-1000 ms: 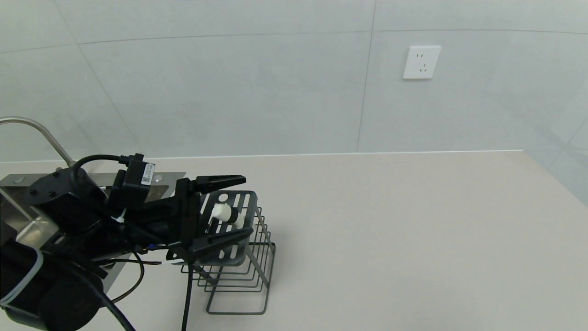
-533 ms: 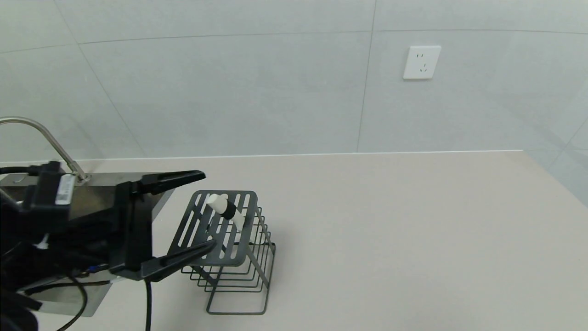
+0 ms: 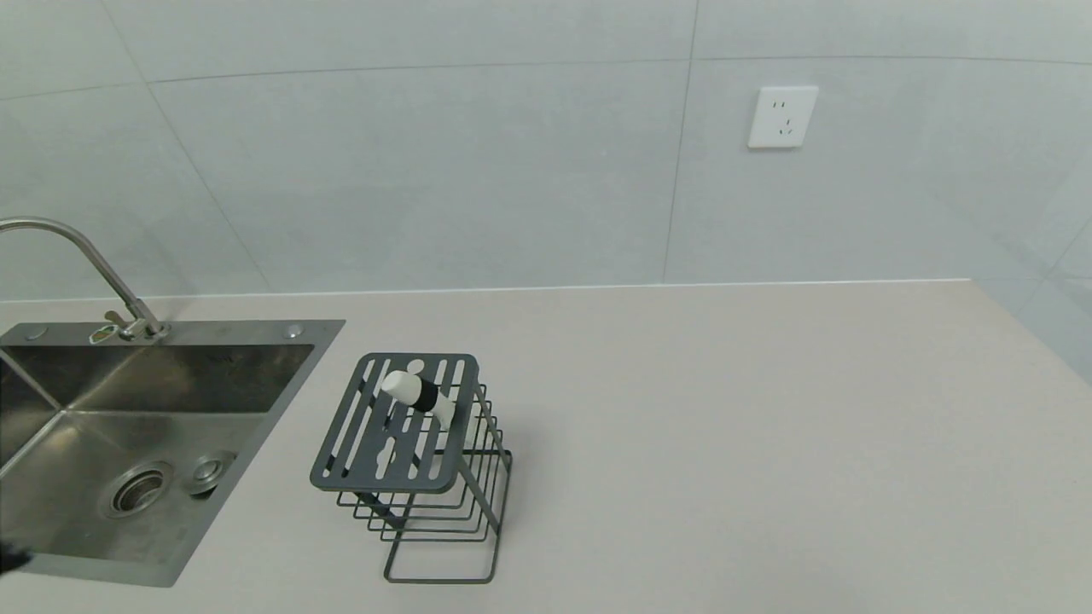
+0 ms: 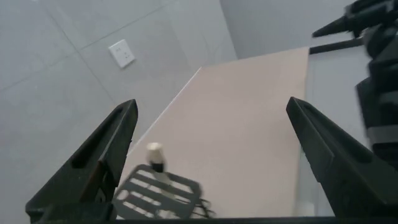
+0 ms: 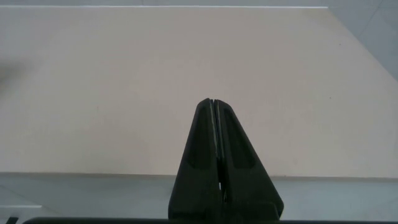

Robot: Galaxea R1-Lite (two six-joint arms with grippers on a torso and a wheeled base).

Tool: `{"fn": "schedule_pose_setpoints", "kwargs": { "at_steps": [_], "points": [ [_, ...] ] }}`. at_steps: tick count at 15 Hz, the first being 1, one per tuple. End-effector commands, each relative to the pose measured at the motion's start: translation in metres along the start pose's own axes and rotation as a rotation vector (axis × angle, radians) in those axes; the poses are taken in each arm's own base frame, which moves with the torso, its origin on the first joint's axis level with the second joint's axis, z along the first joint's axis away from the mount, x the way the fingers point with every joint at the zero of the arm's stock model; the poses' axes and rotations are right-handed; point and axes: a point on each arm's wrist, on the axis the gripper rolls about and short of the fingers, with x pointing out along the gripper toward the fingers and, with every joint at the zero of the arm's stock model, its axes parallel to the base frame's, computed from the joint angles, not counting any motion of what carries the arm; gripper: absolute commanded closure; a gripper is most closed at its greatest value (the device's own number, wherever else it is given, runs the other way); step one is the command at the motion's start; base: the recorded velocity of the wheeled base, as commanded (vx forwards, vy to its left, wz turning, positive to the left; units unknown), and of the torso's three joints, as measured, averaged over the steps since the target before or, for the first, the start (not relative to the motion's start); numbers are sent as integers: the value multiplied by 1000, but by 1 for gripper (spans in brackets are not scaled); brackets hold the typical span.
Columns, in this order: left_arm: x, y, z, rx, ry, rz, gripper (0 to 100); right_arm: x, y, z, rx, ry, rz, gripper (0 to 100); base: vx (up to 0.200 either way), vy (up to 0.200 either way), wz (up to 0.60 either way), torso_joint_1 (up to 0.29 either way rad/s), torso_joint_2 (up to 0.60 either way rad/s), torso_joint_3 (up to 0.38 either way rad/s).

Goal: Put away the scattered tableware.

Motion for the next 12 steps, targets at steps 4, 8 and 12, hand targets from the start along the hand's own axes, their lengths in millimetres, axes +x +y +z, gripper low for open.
{"fn": "schedule_pose_setpoints", "kwargs": {
  "at_steps": [4, 8, 12],
  "points": [
    [-46, -74, -52, -225, 109, 535, 0, 0, 0, 0, 1, -1, 0, 100, 0, 0, 0, 0, 0, 0],
    [-62, -74, -84, -202, 497, 1156, 0, 0, 0, 0, 3, -1, 0, 100, 0, 0, 0, 0, 0, 0],
    [-62, -75, -84, -221, 488, 1153, 0, 0, 0, 0, 1, 1, 0, 100, 0, 0, 0, 0, 0, 0]
  ]
}}
